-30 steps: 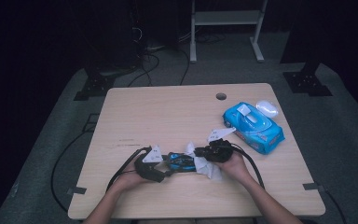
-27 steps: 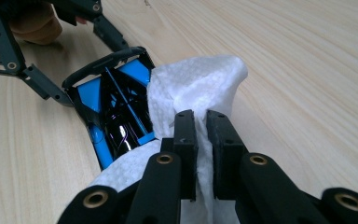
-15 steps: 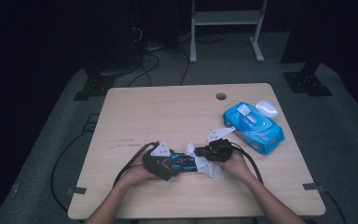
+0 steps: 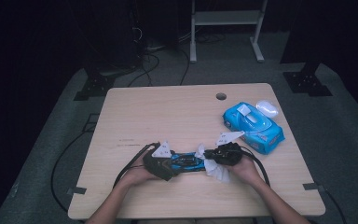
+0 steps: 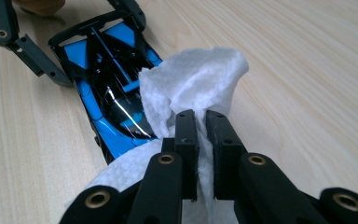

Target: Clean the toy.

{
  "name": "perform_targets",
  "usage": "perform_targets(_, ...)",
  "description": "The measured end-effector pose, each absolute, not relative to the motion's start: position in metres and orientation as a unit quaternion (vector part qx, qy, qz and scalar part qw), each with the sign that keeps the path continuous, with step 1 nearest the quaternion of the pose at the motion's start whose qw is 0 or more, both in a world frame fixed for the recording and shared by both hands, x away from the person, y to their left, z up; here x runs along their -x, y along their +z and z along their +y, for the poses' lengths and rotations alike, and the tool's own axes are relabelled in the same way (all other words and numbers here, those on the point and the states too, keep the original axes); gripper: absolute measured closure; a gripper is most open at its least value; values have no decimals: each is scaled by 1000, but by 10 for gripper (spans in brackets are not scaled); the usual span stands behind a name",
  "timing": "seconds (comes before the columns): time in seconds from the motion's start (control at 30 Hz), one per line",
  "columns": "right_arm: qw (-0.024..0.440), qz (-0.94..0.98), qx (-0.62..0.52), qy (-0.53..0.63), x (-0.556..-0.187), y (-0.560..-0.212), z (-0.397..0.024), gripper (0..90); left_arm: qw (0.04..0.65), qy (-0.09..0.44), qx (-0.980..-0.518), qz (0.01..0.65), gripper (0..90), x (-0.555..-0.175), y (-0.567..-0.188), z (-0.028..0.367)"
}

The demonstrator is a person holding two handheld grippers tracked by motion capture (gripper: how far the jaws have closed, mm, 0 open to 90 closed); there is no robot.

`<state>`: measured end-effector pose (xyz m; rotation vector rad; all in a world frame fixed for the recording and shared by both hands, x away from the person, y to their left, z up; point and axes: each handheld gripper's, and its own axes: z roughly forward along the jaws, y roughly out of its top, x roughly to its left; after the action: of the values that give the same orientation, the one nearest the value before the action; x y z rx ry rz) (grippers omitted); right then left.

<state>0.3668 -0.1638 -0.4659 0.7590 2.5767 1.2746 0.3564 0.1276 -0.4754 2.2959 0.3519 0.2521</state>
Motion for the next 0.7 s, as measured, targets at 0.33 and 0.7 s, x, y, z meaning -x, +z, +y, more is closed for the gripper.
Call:
perform_targets(0.33,74,861,-233,446,-364,-461,-140,832,392,104,-903,144,186,-354,-476,128)
perform_targets(0.7,71,864,-244,434,-363,-462,-155,830,389,102,-906,134,193,-353,-476,133)
